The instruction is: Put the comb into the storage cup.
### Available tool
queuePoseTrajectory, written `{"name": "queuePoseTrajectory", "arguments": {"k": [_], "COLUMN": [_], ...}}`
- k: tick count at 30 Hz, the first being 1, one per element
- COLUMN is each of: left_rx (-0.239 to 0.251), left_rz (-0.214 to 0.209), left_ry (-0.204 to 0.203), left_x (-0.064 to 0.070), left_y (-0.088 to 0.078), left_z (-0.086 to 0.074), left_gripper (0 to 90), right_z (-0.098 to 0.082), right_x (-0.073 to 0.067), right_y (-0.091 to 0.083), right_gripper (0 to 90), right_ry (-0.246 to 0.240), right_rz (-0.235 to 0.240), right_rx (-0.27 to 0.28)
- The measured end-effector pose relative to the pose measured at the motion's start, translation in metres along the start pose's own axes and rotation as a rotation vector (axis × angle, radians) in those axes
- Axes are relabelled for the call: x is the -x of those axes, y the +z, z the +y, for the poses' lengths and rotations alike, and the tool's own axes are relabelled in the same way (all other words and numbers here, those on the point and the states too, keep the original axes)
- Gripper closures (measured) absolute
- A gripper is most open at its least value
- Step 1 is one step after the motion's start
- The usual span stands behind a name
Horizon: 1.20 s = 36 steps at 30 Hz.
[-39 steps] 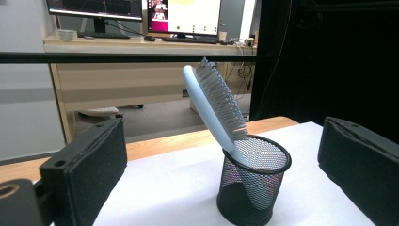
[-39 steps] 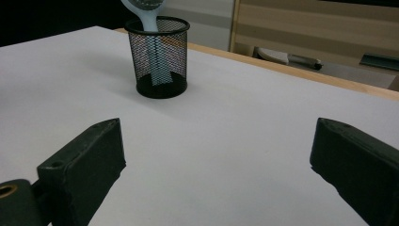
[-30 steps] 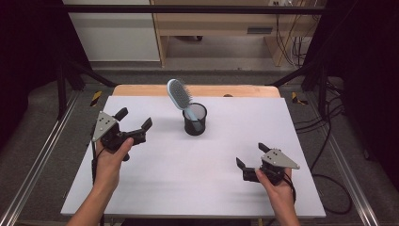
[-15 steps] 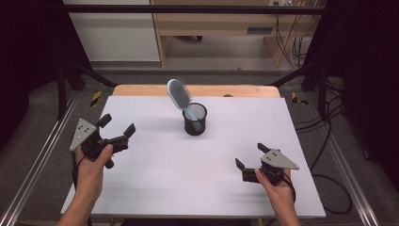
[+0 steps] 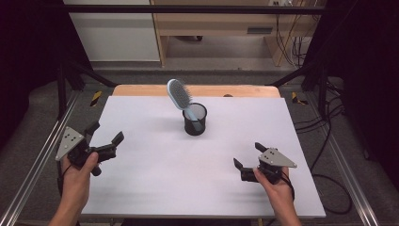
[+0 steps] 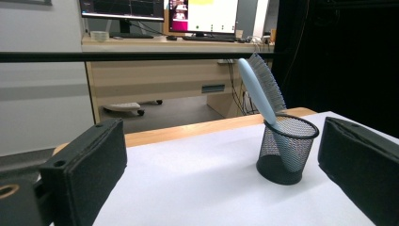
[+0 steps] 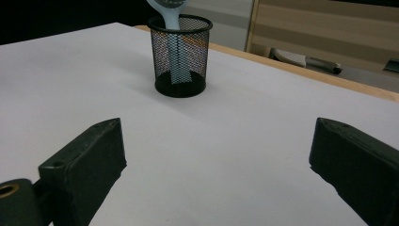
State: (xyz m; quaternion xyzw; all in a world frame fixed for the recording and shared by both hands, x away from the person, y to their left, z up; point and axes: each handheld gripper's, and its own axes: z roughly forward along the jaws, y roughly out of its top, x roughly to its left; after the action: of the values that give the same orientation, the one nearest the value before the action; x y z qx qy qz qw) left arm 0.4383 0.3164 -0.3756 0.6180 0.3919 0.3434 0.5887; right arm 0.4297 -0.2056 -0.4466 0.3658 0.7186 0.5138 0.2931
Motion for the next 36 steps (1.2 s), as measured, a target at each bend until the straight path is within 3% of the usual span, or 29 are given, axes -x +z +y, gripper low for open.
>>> {"name": "queuePoseTrajectory", "arguments": {"k": [10, 14, 26, 36], "left_rx": [0.031, 0.027, -0.011, -0.016], "left_rz": [0.023, 0.031, 0.009, 0.012], "left_ry": [-0.018, 0.008, 0.066, 0.045], "left_x": [-0.018, -0.020, -0.013, -0.011], "left_y": [-0.017, -0.019, -0.016, -0.019], "left_z": [-0.005, -0.009, -0.031, -0.045], "left_gripper": [1.9, 1.9, 2.1, 2.1], "right_z": [-0.001, -0.004, -0.018, -0.020], "right_x": [0.008, 0.012, 0.022, 0.024], "right_y": [-0.015, -0.022, -0.027, -0.032], "right_gripper": [4.4, 4.2, 4.3, 4.3], "right_ry": [-0.008, 0.001, 0.023, 0.017], "right_rz": [-0.019, -0.037, -0.086, -0.092], "right_rx": [0.013, 0.017, 0.044, 0.054]}}
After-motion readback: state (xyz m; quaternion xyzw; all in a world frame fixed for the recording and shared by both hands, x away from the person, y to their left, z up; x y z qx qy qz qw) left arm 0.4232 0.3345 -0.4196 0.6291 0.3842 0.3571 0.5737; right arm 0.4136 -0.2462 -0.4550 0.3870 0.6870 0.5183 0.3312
